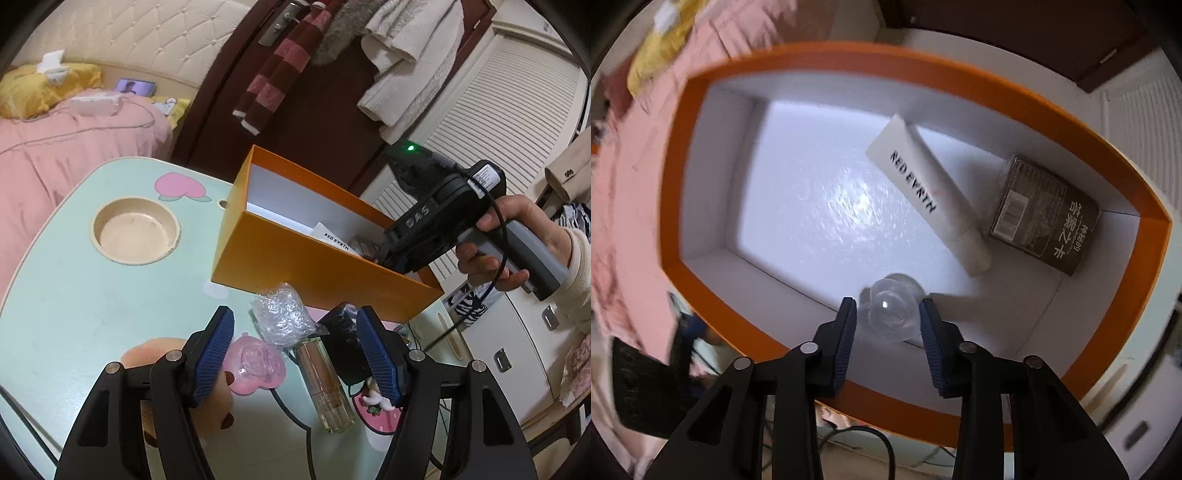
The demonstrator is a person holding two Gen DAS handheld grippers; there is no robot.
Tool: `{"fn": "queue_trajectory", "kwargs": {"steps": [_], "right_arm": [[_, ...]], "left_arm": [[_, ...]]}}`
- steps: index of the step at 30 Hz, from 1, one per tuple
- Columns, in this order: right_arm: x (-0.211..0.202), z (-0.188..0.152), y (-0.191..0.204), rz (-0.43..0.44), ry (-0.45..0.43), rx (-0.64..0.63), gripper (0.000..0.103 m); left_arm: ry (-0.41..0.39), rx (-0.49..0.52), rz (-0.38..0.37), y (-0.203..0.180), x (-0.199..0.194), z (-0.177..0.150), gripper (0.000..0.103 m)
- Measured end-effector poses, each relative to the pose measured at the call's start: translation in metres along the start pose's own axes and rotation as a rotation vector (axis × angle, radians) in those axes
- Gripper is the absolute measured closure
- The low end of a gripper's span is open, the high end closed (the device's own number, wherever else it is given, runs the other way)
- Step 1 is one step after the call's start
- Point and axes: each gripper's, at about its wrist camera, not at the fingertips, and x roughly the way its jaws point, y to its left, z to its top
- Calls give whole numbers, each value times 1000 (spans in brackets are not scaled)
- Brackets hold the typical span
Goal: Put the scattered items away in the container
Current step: 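Reach into the box and grasp the clear plastic egg with the right gripper, then carry the clear egg out and set it on the table, open right gripper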
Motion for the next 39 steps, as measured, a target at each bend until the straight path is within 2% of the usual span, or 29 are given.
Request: {"fn": "queue_trajectory", "kwargs": {"steps": [2, 3, 5, 9, 12, 16, 21, 24, 27, 31, 36, 39], "right_arm": [[-10, 1, -6, 48, -35, 14, 84], [-15, 0, -8, 66, -52, 15, 86], [-21, -2, -12, 89, -75, 14, 86], [-14, -1, -18, 99, -56, 30, 86], [-3, -1, -16, 59, -56, 39, 73], [8, -7, -9, 34, 27, 12, 65], [12, -5, 11, -70, 42, -63, 64], [11, -6, 19, -104, 27, -96, 66], [8, -7, 19, -97, 9, -100, 68], [-9, -5, 14, -19, -46, -82, 84], [-12, -2, 13, 12, -45, -71, 85], [-12, -12, 9, 29, -25, -87, 85]], "left_arm": [[0, 1, 0, 0, 0, -1, 35], [-1, 0, 2, -1, 1, -1, 35], [-3, -3, 2, -2, 2, 0, 35], [-5, -6, -3, -1, 1, -1, 35], [-6, -7, -4, 0, 2, 0, 35], [-6, -9, -4, 2, 2, 1, 35], [-3, -10, -2, 1, 2, 2, 35], [-4, -11, -2, 2, 1, 2, 35], [-4, -11, -3, 2, 1, 2, 35], [-5, -10, -4, 1, 1, 2, 35], [-4, -10, -5, 2, 1, 2, 35], [-3, -8, -4, 2, 1, 2, 35]]}}
